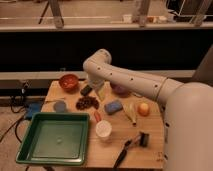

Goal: Wipe tray with eraser

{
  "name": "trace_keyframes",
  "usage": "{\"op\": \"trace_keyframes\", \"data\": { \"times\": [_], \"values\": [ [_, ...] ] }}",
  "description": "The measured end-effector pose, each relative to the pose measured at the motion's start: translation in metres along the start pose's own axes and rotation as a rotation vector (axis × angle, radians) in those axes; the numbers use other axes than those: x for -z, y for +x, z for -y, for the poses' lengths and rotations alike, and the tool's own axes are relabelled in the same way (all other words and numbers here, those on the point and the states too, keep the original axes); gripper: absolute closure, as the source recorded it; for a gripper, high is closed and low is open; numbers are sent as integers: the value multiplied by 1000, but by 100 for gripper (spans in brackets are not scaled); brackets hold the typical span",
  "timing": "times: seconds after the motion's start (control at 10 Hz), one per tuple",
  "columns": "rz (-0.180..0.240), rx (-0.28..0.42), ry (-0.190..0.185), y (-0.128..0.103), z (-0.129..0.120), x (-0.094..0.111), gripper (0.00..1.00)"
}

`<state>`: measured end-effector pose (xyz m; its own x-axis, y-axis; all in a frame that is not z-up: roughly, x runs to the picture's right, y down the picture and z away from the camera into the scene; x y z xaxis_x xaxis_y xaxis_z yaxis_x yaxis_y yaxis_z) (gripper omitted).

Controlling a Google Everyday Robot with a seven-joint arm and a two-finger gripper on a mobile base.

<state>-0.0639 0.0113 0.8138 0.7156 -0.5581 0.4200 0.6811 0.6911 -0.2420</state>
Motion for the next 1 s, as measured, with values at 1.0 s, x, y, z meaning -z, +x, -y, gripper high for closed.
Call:
{"op": "trace_keyframes", "data": {
  "times": [1.0],
  "values": [
    [20,4,20,10,16,-8,20]
  ]
}}
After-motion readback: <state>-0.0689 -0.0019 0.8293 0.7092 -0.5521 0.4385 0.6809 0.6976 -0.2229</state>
